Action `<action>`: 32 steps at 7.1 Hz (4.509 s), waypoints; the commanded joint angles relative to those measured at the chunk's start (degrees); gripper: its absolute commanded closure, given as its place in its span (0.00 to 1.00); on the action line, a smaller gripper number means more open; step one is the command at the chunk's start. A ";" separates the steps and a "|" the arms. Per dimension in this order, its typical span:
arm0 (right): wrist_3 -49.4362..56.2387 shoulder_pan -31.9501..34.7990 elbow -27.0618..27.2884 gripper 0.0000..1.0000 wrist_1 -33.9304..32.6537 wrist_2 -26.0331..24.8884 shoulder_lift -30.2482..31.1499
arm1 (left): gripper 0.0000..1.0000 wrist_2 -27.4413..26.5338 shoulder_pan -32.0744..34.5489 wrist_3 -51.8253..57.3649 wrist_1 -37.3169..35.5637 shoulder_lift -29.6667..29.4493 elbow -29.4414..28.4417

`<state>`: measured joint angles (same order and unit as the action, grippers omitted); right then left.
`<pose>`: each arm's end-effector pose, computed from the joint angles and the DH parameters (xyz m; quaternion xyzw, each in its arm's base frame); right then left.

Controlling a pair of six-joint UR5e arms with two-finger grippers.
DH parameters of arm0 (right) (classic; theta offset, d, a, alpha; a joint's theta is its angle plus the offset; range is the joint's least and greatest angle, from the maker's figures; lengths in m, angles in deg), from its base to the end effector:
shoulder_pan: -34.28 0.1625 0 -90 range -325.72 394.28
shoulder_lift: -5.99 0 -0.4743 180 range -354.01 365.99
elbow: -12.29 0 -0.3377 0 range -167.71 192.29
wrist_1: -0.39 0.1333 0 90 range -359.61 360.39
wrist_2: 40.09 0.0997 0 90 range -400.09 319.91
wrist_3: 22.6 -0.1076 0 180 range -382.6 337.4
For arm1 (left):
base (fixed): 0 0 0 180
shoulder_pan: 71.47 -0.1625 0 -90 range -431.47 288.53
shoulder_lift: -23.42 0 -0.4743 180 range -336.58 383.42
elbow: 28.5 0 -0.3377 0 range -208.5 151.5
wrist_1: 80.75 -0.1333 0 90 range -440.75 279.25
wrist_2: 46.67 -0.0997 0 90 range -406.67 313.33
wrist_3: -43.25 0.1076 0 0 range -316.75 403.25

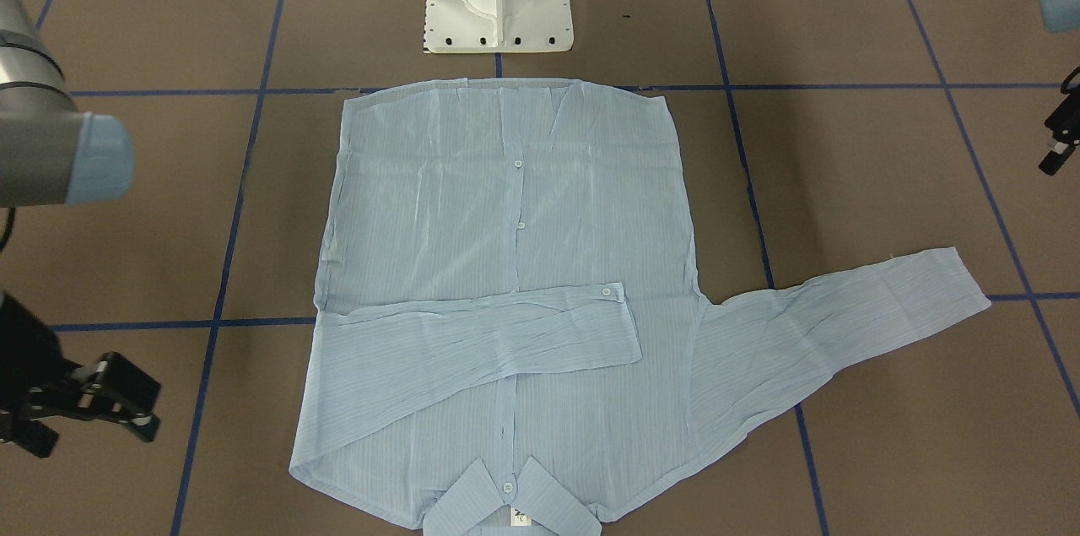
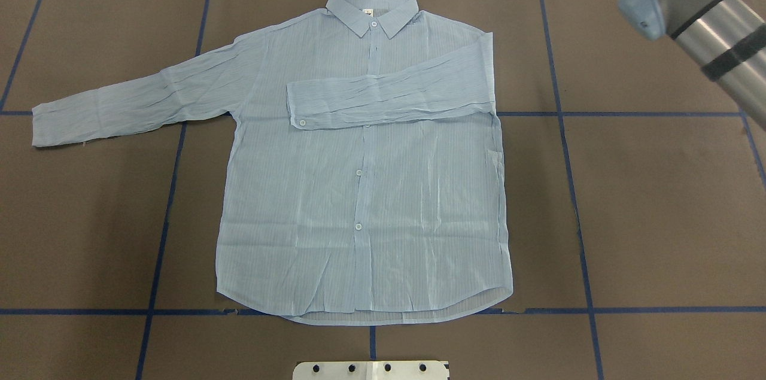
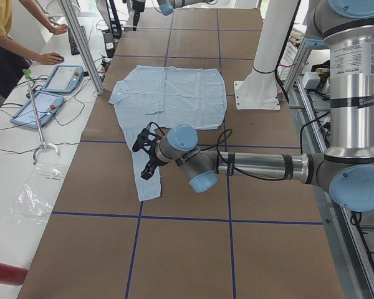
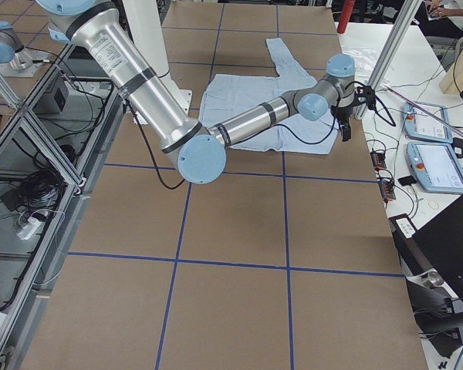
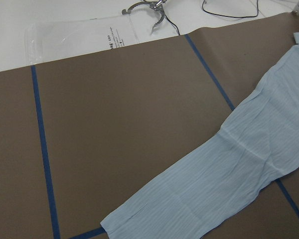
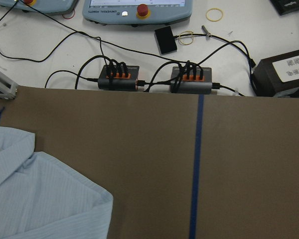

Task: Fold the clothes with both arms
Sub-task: 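Release the sleeve on the shirt and raise the right arm away, then lower the left gripper to the cuff of the other sleeve and grasp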

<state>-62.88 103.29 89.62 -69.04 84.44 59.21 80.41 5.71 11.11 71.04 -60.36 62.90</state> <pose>-0.1923 -0.7032 0.3974 0.1724 -0.4212 0.0368 0.8897 0.0246 -0.4164 0.6256 0.3110 0.4311 0.0097 0.8470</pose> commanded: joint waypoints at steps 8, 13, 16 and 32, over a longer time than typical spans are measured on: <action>1.96 4.56 9.69 0.00 0.61 1.32 13.05 | 0.29 -18.10 -20.04 -27.28 21.26 -4.62 -20.89; 1.96 4.56 9.78 0.00 0.87 1.15 14.02 | 0.29 -18.62 -20.66 -26.66 23.02 -5.69 -24.08; 1.96 4.56 10.39 0.00 0.96 1.15 14.55 | 0.29 -18.71 -20.75 -26.14 23.02 -5.43 -24.08; 1.26 4.56 12.33 0.00 0.96 1.41 16.13 | 1.00 -18.27 -20.49 -24.91 23.02 -5.51 -19.45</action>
<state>-61.42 107.85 101.92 -68.08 85.79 75.33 62.00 -14.94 -14.06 94.13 -65.30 40.49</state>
